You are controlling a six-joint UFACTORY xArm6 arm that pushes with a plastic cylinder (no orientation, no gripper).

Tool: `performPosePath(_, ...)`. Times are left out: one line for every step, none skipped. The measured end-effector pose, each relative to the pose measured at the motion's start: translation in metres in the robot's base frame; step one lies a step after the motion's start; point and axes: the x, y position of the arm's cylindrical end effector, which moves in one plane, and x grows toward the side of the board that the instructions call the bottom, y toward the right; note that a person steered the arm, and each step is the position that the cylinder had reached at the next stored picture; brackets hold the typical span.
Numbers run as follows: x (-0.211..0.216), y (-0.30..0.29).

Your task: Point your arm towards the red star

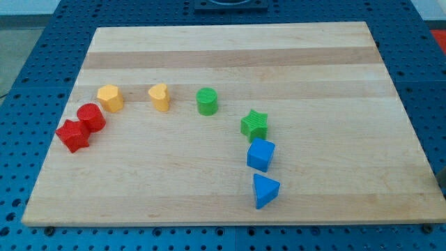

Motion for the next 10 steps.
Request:
performPosePath(0.003,0.0)
performPosePath(0.024,0.0)
performPosePath(0.043,-0.047)
performPosePath(0.044,-0.062)
performPosePath(0.043,-0.077)
performPosePath(0.043,-0.175)
performPosePath(0.044,-0.297)
performPosePath(0.03,-0.357)
performPosePath(-0.015,-0.452)
performPosePath(-0.02,-0.567)
